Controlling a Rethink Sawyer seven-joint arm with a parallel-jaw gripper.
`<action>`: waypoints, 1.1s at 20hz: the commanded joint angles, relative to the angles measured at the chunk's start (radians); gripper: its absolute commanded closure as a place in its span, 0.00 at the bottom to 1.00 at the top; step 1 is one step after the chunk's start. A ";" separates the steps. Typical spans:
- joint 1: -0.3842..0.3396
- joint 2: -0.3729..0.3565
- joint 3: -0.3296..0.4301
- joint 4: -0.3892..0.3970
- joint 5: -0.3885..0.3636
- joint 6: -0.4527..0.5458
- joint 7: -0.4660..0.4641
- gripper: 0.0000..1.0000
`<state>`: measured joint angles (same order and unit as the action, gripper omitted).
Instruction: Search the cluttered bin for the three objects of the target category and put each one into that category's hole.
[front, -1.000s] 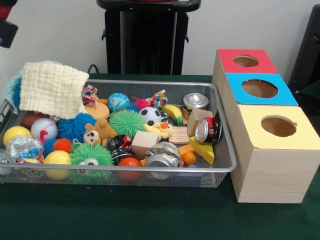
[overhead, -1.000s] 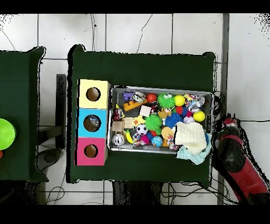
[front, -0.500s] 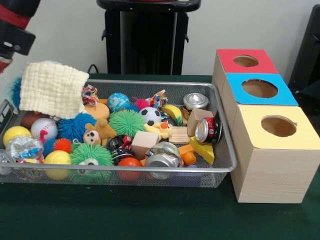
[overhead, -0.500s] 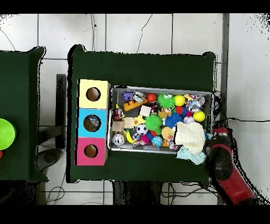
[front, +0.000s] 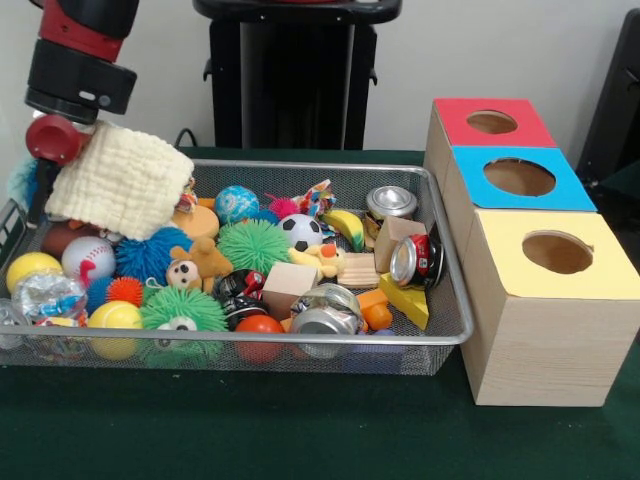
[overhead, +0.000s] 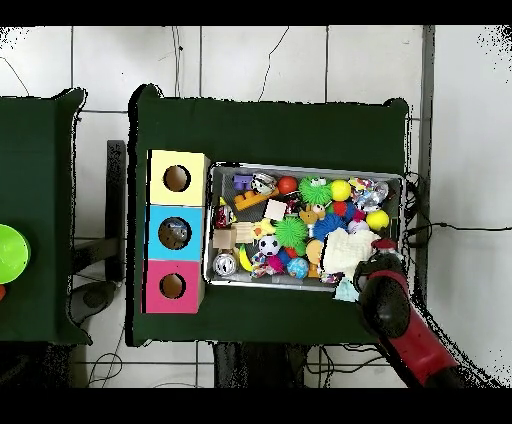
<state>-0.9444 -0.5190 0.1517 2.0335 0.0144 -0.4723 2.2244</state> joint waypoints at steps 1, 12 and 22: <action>-0.051 0.046 0.125 -0.014 -0.036 0.015 0.241 0.00; -0.168 0.148 0.187 -0.103 -0.135 0.045 0.172 0.00; -0.141 0.195 0.186 -0.112 -0.119 -0.015 0.196 0.00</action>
<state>-1.1186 -0.4120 0.2614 1.9969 -0.0957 -0.4798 2.2265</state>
